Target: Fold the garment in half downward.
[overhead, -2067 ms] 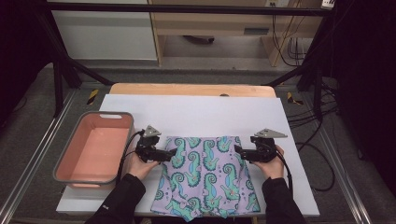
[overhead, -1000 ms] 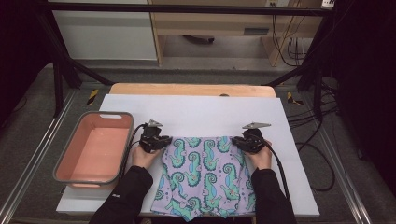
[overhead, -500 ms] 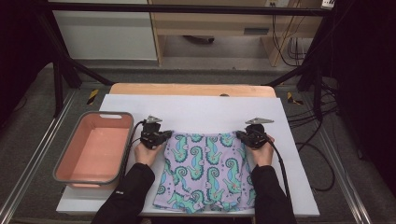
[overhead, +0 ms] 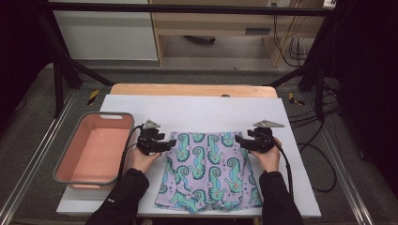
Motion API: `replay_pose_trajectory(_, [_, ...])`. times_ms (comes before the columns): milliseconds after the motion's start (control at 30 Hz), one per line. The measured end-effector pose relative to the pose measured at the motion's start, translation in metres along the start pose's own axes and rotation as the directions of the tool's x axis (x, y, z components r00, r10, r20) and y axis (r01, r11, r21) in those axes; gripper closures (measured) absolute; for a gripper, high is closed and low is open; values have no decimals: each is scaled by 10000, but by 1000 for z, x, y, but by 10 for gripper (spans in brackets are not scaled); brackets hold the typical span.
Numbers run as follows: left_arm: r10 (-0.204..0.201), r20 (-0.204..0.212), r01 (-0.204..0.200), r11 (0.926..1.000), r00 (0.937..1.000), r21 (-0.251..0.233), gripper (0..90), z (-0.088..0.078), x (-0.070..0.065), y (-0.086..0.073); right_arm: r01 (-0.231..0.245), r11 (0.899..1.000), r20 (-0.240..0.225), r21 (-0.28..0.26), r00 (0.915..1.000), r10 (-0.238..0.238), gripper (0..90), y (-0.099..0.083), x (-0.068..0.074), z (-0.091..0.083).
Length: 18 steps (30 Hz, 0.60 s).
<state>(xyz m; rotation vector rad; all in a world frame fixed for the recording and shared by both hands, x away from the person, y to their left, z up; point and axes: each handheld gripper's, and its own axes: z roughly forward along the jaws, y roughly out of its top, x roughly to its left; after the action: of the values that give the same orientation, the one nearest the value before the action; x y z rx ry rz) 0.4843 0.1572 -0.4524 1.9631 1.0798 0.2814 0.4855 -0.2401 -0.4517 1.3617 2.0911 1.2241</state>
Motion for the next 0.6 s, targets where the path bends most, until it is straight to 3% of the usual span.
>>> replay_pose_trajectory(100, [152,378,-144,9997,9992,-198,269,-9,-7,-7,34,10000,-259,-67,9997,-35,215,-4,6,-9])
replay_pose_trajectory(267, [471,531,-458,9986,9975,-268,139,-19,-15,-16,171,9998,-690,-138,9975,-180,78,-13,21,-21])
replay_pose_trajectory(500, [676,745,-647,9971,9949,-407,123,-30,-19,-24,443,9978,-1055,-485,9932,-492,27,-20,44,-35])
replay_pose_trajectory(600, [635,834,-601,9973,9945,-419,121,-33,-18,-26,393,9968,-1426,-691,9886,-488,27,-24,54,-40])
